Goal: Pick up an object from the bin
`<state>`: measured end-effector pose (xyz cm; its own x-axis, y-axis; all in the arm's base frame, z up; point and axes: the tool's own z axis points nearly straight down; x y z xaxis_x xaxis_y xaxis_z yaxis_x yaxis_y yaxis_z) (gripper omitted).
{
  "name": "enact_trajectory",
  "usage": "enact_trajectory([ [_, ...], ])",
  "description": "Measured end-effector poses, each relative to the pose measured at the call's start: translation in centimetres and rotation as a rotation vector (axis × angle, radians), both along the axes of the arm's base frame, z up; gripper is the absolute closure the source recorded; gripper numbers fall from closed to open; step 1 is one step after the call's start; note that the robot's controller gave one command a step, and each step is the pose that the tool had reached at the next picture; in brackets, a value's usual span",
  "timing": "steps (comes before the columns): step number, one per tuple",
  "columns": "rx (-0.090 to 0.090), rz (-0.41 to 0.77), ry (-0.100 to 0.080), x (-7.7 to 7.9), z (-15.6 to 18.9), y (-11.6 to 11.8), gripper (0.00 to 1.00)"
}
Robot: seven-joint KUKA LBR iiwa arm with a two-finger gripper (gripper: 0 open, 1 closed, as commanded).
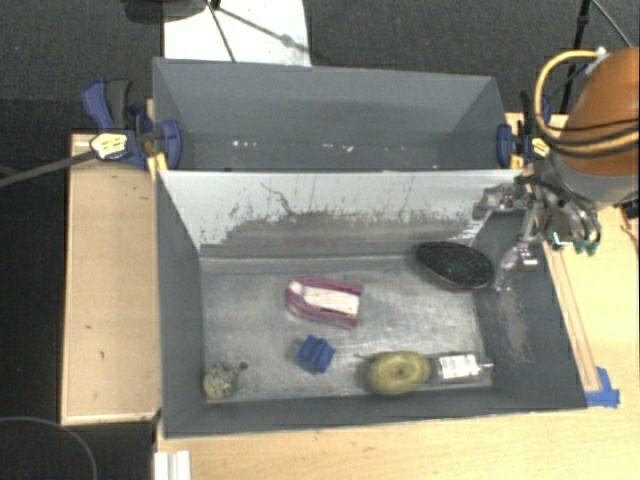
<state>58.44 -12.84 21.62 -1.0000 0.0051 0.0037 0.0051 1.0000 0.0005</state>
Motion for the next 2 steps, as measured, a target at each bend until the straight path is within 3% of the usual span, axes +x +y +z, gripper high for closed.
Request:
enact_trajectory([
  [1,0.002,0.152,-0.003,0.5,-11.7,2.0,0.0],
  [2,-0.001,0.063,-0.012,-0.2,-14.4,-1.0,0.0],
])
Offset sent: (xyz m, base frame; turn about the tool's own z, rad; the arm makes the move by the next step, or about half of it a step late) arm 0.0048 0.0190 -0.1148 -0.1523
